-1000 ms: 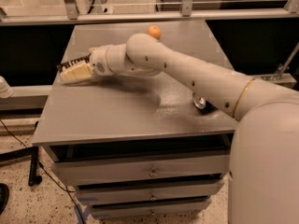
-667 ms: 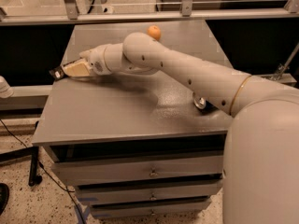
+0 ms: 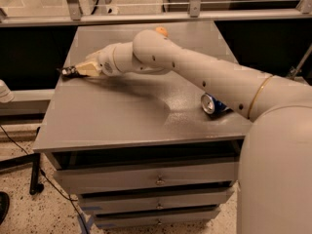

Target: Move rxbar chocolate near orange

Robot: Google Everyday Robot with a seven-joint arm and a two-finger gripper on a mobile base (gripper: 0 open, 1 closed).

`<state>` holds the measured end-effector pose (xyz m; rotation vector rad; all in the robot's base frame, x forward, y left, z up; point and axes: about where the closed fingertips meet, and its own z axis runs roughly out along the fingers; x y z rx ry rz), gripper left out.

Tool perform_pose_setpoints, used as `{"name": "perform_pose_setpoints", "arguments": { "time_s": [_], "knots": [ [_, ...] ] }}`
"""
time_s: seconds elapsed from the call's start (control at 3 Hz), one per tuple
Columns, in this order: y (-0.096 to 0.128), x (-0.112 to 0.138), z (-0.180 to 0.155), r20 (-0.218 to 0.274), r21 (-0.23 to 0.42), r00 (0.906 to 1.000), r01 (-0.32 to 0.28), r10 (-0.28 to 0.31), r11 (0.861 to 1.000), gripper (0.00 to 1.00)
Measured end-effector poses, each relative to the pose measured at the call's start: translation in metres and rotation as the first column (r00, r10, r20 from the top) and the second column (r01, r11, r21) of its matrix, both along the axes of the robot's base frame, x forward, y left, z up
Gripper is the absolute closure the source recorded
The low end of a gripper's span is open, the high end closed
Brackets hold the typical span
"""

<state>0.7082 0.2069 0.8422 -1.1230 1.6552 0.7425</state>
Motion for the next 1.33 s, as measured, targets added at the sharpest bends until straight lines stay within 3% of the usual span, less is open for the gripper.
{"name": "perform_pose_setpoints", "arguments": {
  "time_s": [0.33,1.0,1.33],
  "knots": [
    [-0.034,0.007,0.021,0.048,-0.013,0.9982,0.037,-0.037,0.999,1.00],
    [-0.119,0.021,0.057,0.145,-0.077,0.9824,0.131,-0.119,0.988,1.00],
    [-0.175,0.028,0.064,0.180,-0.134,0.9681,0.200,-0.174,0.971,1.00]
  ]
}}
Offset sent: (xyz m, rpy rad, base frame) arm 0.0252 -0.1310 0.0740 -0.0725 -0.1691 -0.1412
